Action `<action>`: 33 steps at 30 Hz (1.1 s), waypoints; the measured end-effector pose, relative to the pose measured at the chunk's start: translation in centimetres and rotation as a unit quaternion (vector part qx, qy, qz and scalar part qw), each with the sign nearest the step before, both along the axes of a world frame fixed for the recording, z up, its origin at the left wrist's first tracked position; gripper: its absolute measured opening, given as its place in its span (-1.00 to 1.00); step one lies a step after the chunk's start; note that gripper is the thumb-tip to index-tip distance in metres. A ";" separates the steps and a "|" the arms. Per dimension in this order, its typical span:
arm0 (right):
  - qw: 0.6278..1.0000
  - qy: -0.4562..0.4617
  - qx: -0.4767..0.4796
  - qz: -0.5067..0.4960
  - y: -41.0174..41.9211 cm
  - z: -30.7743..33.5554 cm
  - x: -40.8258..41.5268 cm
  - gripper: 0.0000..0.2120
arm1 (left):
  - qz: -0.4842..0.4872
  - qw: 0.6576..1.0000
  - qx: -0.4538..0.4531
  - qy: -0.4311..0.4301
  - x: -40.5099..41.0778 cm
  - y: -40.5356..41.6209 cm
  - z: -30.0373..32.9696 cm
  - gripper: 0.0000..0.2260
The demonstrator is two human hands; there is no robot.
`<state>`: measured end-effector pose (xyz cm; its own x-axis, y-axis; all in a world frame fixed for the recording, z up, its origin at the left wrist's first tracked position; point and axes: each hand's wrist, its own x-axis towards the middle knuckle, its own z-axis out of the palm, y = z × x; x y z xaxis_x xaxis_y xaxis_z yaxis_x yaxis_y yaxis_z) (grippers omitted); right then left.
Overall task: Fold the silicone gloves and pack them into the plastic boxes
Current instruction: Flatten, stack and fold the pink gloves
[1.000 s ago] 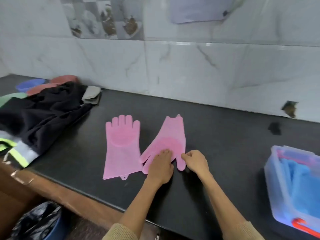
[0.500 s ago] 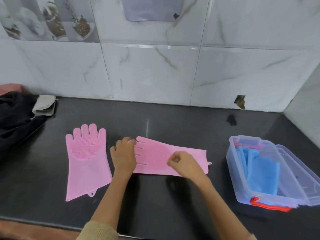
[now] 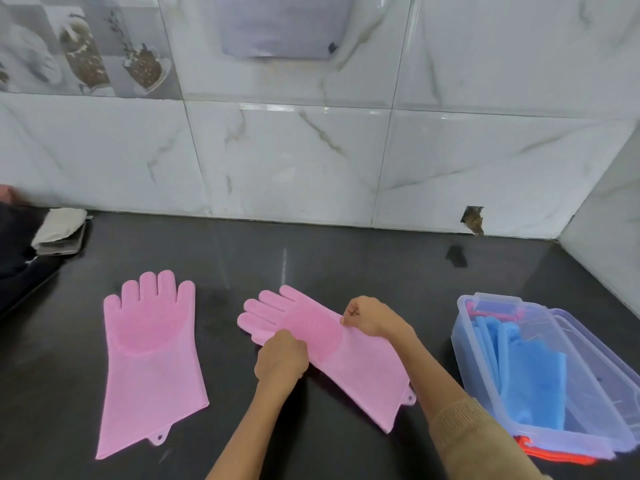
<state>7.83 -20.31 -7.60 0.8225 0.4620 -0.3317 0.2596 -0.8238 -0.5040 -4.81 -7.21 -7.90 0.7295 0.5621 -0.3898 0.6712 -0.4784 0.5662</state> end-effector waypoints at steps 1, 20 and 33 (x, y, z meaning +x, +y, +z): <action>1.000 0.006 0.002 -0.010 -0.6 0.0 0.0 -0.79 | 0.004 1.000 0.028 -0.007 0.6 -0.2 0.0 -0.81; 0.940 -0.058 0.109 -0.319 -8.3 -3.0 -5.0 -0.79 | -0.036 0.982 -0.087 -0.161 3.3 -2.1 -1.7 -0.83; 0.920 -0.167 0.126 -0.333 -7.3 -2.1 -6.3 -0.84 | -0.004 0.975 -0.038 -0.217 1.7 -1.8 -1.6 -0.75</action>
<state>1.52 -27.59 -9.74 0.9874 -0.1532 0.0389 -0.0854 -0.7242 -0.6842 -3.07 -9.00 -9.46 0.8393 0.5370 -0.0848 0.3574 -0.4275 0.8304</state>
